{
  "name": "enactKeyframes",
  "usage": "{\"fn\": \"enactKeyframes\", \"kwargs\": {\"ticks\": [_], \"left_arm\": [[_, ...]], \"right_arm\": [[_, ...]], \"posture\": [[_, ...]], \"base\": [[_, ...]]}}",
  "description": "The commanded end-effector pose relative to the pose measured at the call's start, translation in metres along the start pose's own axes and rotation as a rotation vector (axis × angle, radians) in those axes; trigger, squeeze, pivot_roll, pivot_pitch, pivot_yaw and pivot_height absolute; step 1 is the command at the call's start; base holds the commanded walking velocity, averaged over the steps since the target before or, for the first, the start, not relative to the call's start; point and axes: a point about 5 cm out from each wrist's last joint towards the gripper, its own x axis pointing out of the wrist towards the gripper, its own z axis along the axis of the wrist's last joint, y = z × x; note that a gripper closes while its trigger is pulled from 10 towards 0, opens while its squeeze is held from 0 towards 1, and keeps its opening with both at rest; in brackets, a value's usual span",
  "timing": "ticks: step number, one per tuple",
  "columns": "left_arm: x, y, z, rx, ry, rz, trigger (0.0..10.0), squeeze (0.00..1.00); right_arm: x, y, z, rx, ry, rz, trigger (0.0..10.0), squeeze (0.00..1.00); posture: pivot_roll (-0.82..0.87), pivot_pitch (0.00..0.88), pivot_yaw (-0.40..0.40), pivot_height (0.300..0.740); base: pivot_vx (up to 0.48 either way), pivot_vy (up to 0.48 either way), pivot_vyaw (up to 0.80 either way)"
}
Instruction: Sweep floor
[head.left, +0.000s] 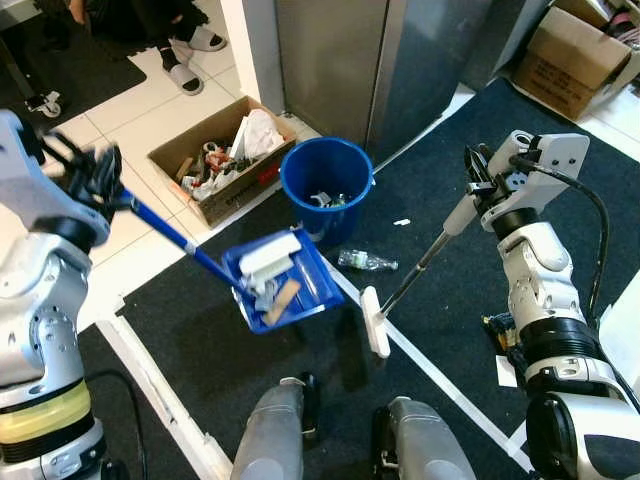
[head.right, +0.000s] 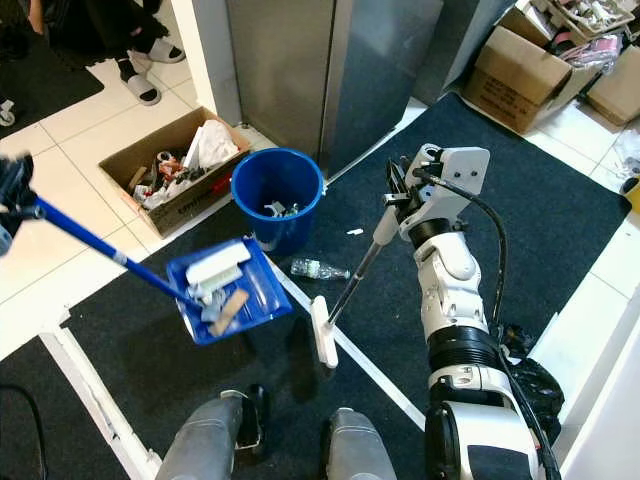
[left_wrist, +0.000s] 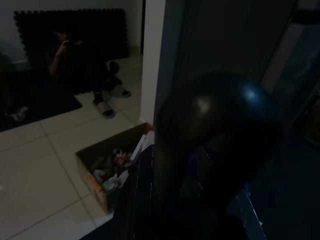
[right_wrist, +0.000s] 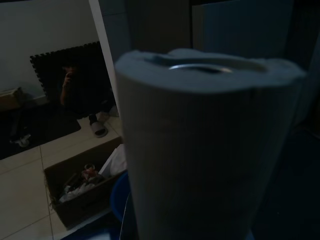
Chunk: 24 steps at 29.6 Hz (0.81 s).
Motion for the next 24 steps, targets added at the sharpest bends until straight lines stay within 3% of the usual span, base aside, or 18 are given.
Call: {"fn": "enactKeyframes", "kwargs": {"ticks": [1,7,17,24], "left_arm": [[0.001,-0.006,0.015,0.024,-0.048,-0.034,10.0,0.0],[0.002,-0.008,0.008,0.02,-0.022,-0.025,10.0,0.0],[0.0,-0.009,-0.003,-0.001,0.025,-0.025,10.0,0.0],[-0.002,-0.01,-0.007,0.012,0.046,-0.03,10.0,0.0]], "right_arm": [[0.003,0.001,0.011,-0.002,-0.05,0.01,10.0,0.0],[0.002,0.001,0.009,0.001,-0.047,0.007,10.0,0.0],[0.0,0.0,0.008,0.0,-0.041,0.006,10.0,0.0],[0.001,0.001,0.007,0.0,-0.04,0.008,10.0,0.0]], "posture": [[0.07,0.054,0.009,0.74],[0.07,0.057,0.012,0.74],[0.07,0.059,0.01,0.74],[0.07,0.061,0.008,0.74]], "base": [[0.0,0.0,0.0],[0.0,0.0,0.0],[0.225,-0.406,0.0],[0.0,0.0,0.0]]}}
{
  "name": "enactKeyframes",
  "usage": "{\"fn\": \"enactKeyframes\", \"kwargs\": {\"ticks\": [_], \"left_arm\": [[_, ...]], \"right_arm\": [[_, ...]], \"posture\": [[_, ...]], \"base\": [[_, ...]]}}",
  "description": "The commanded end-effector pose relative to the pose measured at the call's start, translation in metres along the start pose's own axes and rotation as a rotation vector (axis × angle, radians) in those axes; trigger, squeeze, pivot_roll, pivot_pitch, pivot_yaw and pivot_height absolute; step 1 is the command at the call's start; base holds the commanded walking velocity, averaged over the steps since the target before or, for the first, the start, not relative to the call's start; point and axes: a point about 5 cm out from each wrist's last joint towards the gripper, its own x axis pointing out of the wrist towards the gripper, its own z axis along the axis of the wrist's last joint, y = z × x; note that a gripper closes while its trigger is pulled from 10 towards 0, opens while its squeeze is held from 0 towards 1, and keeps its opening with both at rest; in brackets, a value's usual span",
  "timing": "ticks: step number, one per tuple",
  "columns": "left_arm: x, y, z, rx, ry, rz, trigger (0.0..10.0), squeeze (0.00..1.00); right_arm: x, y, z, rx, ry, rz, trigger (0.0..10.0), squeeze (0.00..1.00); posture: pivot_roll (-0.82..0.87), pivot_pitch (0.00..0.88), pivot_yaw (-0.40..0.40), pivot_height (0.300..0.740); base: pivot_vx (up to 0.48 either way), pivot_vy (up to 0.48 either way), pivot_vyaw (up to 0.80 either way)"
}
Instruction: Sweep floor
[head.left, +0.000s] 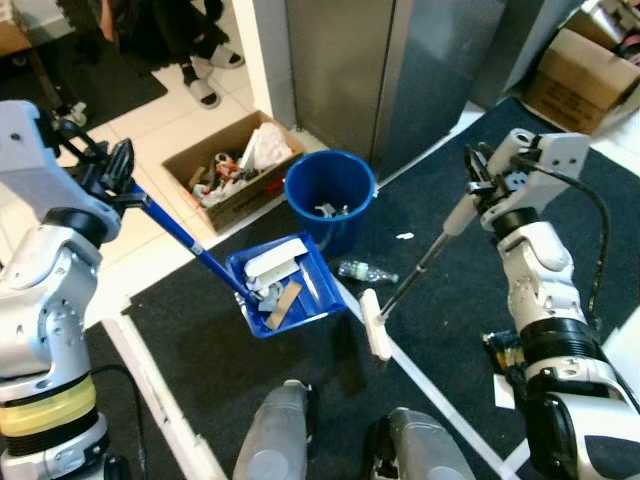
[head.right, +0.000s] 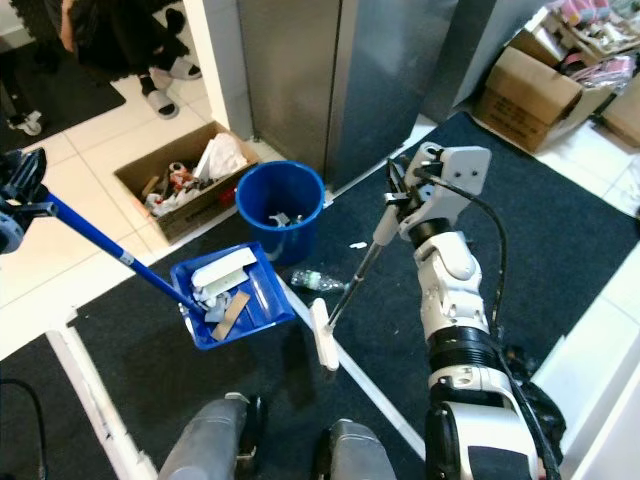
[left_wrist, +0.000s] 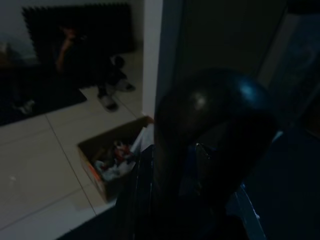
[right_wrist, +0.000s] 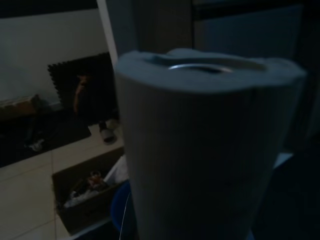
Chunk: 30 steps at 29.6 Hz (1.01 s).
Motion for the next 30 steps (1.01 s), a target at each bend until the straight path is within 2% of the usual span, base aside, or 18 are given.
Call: {"fn": "enactKeyframes", "kwargs": {"ticks": [1,7,11,12,16,19,21,30], "left_arm": [[-0.001,-0.002,0.006,0.006,-0.031,-0.011,10.0,0.0],[-0.001,-0.01,0.013,-0.013,-0.056,-0.065,10.0,0.0],[-0.001,-0.028,0.032,-0.002,-0.127,-0.2,10.0,0.0],[0.0,-0.029,0.038,0.005,-0.149,-0.203,10.0,0.0],[0.003,-0.027,0.053,0.032,-0.202,-0.189,10.0,0.0],[0.005,-0.022,0.088,0.077,-0.311,-0.183,10.0,0.0],[0.004,-0.02,0.103,0.108,-0.356,-0.197,10.0,0.0],[0.002,-0.011,0.138,0.164,-0.447,-0.137,10.0,0.0]], "right_arm": [[0.001,0.001,0.007,-0.001,-0.034,0.004,10.0,0.0],[0.001,0.0,0.007,-0.002,-0.032,0.004,10.0,0.0],[0.002,0.001,0.007,-0.002,-0.032,0.005,10.0,0.0],[0.002,0.001,0.007,-0.002,-0.033,0.005,10.0,0.0],[0.002,0.001,0.007,-0.002,-0.033,0.005,10.0,0.0],[0.002,0.0,0.007,-0.003,-0.033,0.005,10.0,0.0],[0.002,0.0,0.007,-0.004,-0.033,0.005,10.0,0.0],[0.003,0.002,0.007,-0.003,-0.034,0.011,10.0,0.0]], "posture": [[0.07,0.061,0.008,0.74],[0.07,0.061,0.006,0.74],[0.07,0.06,0.007,0.74],[0.07,0.06,0.007,0.74],[0.07,0.061,0.005,0.74],[0.07,0.061,0.004,0.74],[0.07,0.06,0.003,0.74],[0.07,0.059,0.002,0.74]], "base": [[0.0,0.0,0.0],[0.0,0.0,0.0],[0.0,0.0,0.0],[0.0,0.0,0.0],[0.0,0.0,0.0],[0.0,0.0,0.0],[0.0,0.0,0.0],[0.0,0.0,0.0]]}}
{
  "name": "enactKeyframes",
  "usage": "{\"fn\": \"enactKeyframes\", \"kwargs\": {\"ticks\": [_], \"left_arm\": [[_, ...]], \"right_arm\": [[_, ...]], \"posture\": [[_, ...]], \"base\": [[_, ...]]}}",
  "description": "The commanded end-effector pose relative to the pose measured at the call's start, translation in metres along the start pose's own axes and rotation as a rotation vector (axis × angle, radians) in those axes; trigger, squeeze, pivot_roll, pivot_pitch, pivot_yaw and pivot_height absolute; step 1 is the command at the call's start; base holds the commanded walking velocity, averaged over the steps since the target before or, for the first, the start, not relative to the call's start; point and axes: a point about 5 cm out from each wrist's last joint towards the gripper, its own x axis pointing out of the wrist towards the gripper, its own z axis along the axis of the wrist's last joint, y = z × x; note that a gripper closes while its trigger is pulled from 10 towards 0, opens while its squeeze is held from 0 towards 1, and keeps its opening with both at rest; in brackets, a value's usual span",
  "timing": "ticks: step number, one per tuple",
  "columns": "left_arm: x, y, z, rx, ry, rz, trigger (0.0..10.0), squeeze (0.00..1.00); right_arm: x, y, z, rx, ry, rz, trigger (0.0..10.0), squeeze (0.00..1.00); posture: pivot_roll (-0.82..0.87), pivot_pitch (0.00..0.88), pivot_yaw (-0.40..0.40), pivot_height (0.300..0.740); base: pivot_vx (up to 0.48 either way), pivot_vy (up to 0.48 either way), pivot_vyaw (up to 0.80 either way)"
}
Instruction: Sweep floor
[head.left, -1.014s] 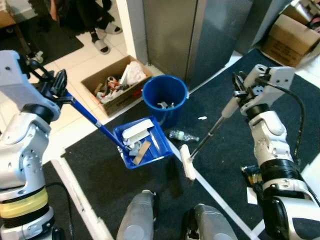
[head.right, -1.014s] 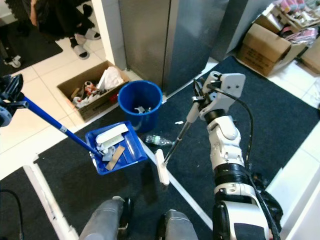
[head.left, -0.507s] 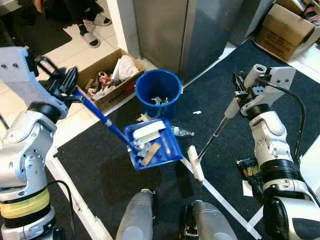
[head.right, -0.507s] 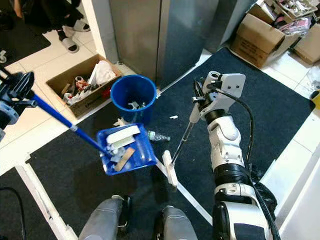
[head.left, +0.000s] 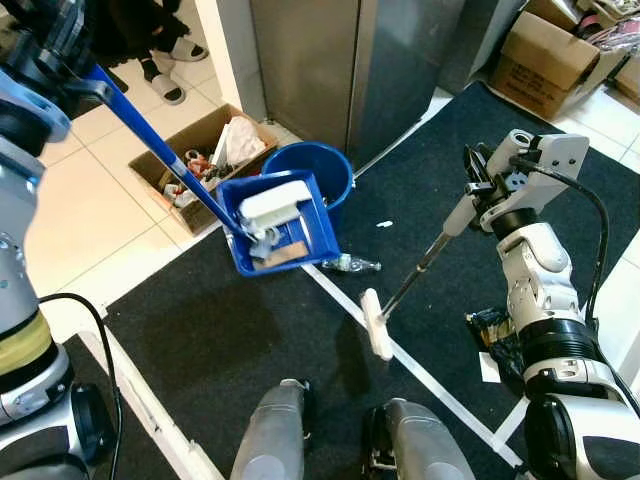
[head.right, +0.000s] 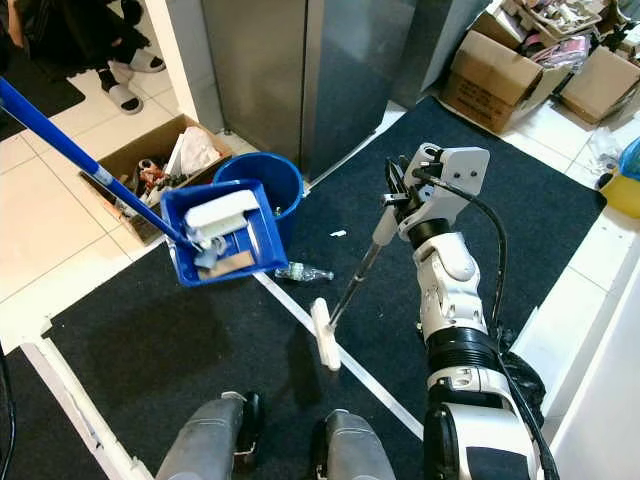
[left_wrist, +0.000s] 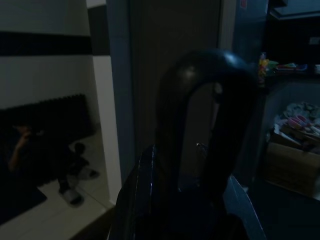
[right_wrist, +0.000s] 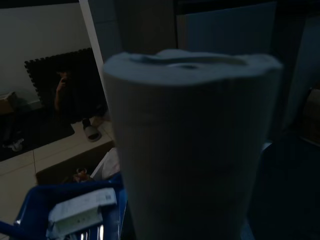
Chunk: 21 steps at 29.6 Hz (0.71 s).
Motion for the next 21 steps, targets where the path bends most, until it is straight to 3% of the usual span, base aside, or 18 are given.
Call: {"fn": "enactKeyframes", "kwargs": {"ticks": [1,6,21], "left_arm": [[0.002,0.007,0.022,0.062,-0.075,0.031,10.0,0.0],[0.004,0.012,0.026,0.084,-0.098,0.069,10.0,0.0],[0.009,0.006,0.034,0.12,-0.125,0.04,10.0,0.0]], "right_arm": [[0.002,0.0,0.008,-0.005,-0.035,0.005,10.0,0.0],[0.002,0.0,0.008,-0.006,-0.035,0.006,10.0,0.0],[0.002,0.0,0.008,-0.006,-0.037,0.007,10.0,0.0]], "posture": [[0.07,0.059,0.002,0.74],[0.07,0.058,0.0,0.74],[0.07,0.054,0.002,0.74]], "base": [[0.0,0.0,0.0],[0.247,0.0,0.0],[0.48,0.0,0.0]]}}
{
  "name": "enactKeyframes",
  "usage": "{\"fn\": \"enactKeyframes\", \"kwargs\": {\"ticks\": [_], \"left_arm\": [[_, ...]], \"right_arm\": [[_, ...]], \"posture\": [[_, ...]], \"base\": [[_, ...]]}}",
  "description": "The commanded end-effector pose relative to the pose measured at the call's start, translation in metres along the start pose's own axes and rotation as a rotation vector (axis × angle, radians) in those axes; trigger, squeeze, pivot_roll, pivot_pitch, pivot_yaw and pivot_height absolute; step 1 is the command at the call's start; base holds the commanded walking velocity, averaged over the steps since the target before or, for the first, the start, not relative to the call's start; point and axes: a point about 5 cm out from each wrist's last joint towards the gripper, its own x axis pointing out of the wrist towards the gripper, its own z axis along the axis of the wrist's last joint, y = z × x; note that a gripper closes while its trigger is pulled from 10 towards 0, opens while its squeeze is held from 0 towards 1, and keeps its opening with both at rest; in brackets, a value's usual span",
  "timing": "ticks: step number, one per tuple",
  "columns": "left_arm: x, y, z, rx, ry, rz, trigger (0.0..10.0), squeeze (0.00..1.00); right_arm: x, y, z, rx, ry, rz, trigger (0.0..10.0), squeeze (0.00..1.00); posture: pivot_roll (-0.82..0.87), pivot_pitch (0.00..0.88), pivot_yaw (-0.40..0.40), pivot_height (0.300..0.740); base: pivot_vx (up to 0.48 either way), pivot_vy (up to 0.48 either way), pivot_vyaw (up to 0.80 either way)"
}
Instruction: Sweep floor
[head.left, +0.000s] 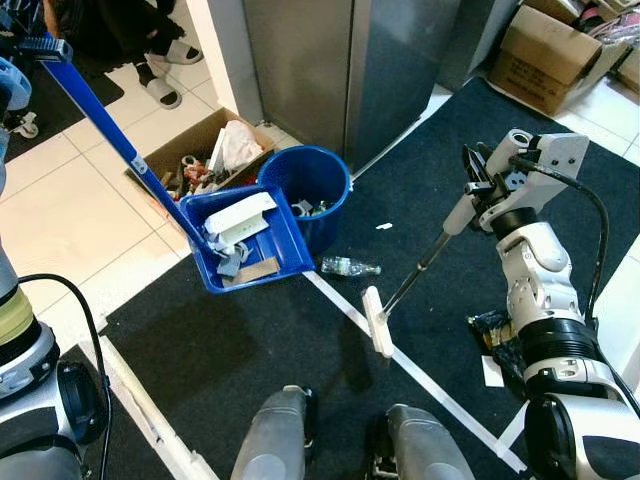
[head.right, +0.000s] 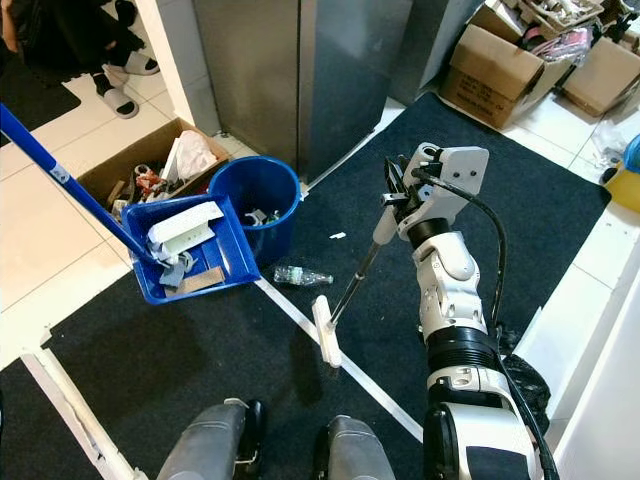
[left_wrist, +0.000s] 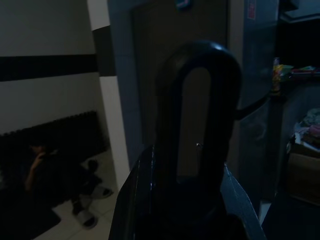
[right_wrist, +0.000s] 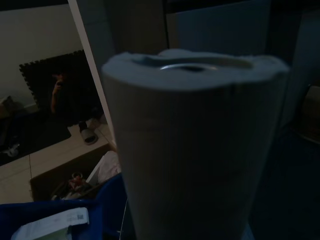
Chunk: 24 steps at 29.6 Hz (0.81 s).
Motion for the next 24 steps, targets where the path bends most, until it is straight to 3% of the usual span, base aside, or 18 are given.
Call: {"fn": "enactKeyframes", "kwargs": {"ticks": [1,24], "left_arm": [[0.0004,-0.0007,0.0213,0.061,-0.086,-0.02,10.0,0.0],[0.0026,-0.0067,0.0213,0.059,-0.082,-0.059,10.0,0.0]], "right_arm": [[0.0022,-0.0002,0.0075,-0.006,-0.036,0.003,10.0,0.0],[0.0019,-0.0009,0.0073,-0.004,-0.036,-0.004,10.0,0.0]], "posture": [[0.07,0.053,0.002,0.74],[0.07,0.056,0.007,0.74]], "base": [[0.48,0.0,0.0],[0.441,0.0,0.0]]}}
